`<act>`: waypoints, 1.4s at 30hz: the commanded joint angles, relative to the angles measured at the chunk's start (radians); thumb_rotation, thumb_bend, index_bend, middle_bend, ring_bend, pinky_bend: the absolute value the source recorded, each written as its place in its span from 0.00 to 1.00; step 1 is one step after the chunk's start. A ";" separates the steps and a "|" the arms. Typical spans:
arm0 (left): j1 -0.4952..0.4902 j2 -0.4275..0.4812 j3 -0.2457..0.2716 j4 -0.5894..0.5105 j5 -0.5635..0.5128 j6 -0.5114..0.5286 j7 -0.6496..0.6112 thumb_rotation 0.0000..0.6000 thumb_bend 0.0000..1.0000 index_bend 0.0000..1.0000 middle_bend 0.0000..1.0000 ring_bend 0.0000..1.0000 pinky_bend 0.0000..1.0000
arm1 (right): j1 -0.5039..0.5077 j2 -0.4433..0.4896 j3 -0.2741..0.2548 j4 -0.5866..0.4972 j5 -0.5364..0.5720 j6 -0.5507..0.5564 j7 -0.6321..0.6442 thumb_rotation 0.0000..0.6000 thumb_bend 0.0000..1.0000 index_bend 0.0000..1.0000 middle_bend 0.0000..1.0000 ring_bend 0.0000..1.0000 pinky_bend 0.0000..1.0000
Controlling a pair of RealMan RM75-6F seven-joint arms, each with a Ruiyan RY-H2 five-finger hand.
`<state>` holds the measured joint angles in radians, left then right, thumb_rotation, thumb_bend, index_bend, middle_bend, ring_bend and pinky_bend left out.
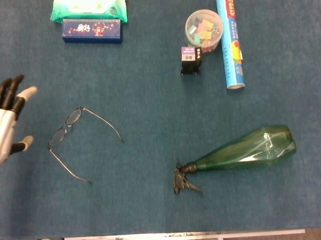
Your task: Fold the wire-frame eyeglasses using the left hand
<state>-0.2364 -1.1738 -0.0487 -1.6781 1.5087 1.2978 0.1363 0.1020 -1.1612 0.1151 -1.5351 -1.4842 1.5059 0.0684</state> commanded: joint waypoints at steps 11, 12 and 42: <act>-0.116 -0.072 0.005 -0.004 -0.031 -0.167 0.056 1.00 0.00 0.00 0.00 0.00 0.07 | -0.016 0.005 -0.005 0.010 0.010 0.008 0.019 1.00 0.01 0.05 0.22 0.21 0.51; -0.121 -0.076 0.005 -0.002 -0.035 -0.173 0.061 1.00 0.00 0.00 0.00 0.00 0.07 | -0.015 0.005 -0.005 0.012 0.010 0.006 0.020 1.00 0.01 0.05 0.22 0.21 0.51; -0.173 -0.162 0.039 0.099 -0.123 -0.251 0.123 1.00 0.00 0.00 0.00 0.00 0.07 | -0.016 -0.004 -0.011 0.021 0.010 -0.004 0.018 1.00 0.01 0.05 0.22 0.21 0.51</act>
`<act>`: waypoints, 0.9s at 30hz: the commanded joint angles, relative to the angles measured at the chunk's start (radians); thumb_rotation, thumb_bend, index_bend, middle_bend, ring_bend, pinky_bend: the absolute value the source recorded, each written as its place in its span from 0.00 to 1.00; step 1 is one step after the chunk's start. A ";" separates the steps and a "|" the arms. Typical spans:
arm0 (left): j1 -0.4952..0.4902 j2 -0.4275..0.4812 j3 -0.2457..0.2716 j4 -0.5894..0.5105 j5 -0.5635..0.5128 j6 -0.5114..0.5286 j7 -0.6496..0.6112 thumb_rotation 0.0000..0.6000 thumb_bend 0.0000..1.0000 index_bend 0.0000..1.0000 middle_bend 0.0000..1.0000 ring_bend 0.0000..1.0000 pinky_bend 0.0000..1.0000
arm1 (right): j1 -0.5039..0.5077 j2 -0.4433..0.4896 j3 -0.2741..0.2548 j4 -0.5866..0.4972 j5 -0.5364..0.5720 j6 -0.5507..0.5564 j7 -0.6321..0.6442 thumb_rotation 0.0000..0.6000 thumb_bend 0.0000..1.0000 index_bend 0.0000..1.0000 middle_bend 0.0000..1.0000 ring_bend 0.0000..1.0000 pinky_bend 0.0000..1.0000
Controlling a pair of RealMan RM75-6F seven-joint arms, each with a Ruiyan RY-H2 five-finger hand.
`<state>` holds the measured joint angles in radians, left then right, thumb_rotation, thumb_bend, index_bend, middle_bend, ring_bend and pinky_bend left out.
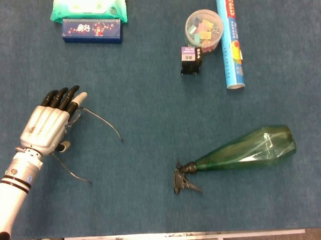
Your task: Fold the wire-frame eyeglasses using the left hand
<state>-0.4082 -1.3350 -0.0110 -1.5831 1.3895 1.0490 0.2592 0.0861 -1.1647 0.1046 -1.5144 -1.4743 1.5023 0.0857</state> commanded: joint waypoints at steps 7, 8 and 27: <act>-0.001 -0.004 0.007 0.017 -0.025 -0.007 0.001 1.00 0.00 0.00 0.00 0.00 0.07 | 0.000 -0.002 -0.001 0.002 -0.001 -0.001 0.001 1.00 0.01 0.05 0.22 0.21 0.51; 0.000 -0.004 0.007 0.019 -0.028 -0.007 0.001 1.00 0.00 0.00 0.00 0.00 0.07 | 0.000 -0.002 -0.001 0.002 -0.001 -0.001 0.001 1.00 0.01 0.05 0.22 0.21 0.51; 0.011 -0.028 0.007 0.096 -0.062 0.020 0.023 1.00 0.00 0.00 0.00 0.00 0.07 | 0.000 -0.003 0.000 -0.002 -0.003 0.001 -0.004 1.00 0.01 0.05 0.22 0.21 0.51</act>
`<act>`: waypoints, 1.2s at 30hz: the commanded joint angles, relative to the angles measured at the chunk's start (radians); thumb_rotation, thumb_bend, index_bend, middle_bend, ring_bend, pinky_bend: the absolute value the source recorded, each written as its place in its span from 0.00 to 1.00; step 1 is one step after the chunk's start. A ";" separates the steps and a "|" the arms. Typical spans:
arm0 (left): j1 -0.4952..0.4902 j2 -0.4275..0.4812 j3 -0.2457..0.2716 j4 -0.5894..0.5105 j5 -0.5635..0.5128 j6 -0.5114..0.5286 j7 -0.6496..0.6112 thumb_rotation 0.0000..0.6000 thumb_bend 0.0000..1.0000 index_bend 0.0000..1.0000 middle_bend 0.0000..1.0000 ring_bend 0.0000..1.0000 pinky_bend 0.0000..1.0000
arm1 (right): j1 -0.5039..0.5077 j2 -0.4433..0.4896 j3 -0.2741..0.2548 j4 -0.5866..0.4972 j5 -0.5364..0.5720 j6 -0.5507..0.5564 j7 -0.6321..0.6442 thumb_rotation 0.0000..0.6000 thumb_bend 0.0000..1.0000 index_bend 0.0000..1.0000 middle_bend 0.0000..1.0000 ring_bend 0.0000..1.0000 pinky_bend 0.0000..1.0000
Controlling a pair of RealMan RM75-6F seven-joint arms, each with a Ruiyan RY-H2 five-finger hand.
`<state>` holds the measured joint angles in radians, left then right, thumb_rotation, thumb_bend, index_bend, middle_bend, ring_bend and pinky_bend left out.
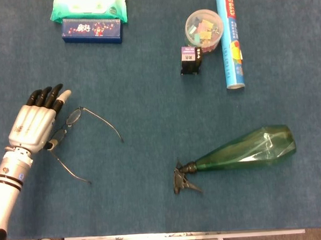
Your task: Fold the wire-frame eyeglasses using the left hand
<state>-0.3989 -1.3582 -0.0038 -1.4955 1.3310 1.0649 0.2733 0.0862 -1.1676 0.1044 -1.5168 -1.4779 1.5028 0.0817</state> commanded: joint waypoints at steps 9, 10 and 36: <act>0.004 -0.010 -0.003 0.032 -0.022 0.008 0.026 1.00 0.00 0.00 0.00 0.00 0.07 | 0.000 -0.001 0.000 0.002 0.001 0.000 0.002 1.00 0.01 0.05 0.22 0.21 0.51; 0.004 -0.010 -0.004 0.033 -0.023 0.008 0.027 1.00 0.00 0.00 0.00 0.00 0.07 | 0.000 -0.002 0.000 0.002 0.001 0.000 0.002 1.00 0.01 0.05 0.22 0.21 0.51; -0.003 0.038 -0.045 -0.022 -0.027 0.059 0.028 1.00 0.00 0.00 0.00 0.00 0.07 | 0.008 -0.005 0.005 0.002 -0.009 0.000 0.012 1.00 0.01 0.05 0.22 0.21 0.51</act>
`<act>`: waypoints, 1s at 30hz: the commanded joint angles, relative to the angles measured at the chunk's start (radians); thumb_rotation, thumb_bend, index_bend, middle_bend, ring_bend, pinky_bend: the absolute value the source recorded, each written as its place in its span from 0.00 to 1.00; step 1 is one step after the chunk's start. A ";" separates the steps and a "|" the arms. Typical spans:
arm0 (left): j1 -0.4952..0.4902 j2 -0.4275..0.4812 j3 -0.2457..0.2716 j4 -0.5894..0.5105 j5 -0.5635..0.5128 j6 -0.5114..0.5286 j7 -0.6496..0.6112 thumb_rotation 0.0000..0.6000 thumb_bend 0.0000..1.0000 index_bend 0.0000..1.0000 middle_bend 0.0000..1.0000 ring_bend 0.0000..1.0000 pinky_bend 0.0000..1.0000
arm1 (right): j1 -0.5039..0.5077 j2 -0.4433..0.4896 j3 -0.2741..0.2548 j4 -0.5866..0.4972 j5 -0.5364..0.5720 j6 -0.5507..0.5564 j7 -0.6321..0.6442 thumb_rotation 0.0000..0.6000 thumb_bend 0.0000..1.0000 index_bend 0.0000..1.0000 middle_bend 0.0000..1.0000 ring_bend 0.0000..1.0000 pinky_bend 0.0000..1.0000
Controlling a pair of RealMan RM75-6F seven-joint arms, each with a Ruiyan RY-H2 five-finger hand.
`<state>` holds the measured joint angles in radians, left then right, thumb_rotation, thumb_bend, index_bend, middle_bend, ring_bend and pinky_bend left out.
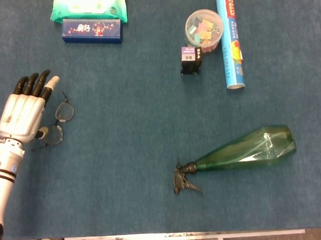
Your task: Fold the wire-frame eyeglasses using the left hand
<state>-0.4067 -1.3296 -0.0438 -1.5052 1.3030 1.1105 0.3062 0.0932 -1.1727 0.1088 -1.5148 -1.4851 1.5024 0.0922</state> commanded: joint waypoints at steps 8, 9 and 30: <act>0.030 0.061 -0.006 -0.046 0.071 0.084 -0.107 1.00 0.00 0.00 0.00 0.00 0.07 | 0.013 0.000 0.010 -0.002 -0.007 0.001 0.011 1.00 0.01 0.05 0.23 0.21 0.51; 0.035 0.071 -0.002 -0.045 0.092 0.098 -0.133 1.00 0.00 0.00 0.00 0.00 0.07 | 0.014 0.000 0.012 -0.003 -0.008 0.002 0.011 1.00 0.01 0.05 0.23 0.21 0.51; 0.160 0.153 0.000 -0.215 0.087 0.264 -0.177 1.00 0.00 0.00 0.00 0.00 0.08 | 0.028 0.002 0.011 -0.011 -0.019 -0.001 0.000 1.00 0.01 0.05 0.23 0.21 0.51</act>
<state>-0.2526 -1.1787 -0.0395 -1.7119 1.3920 1.3688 0.1299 0.1211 -1.1707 0.1201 -1.5263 -1.5045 1.5020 0.0925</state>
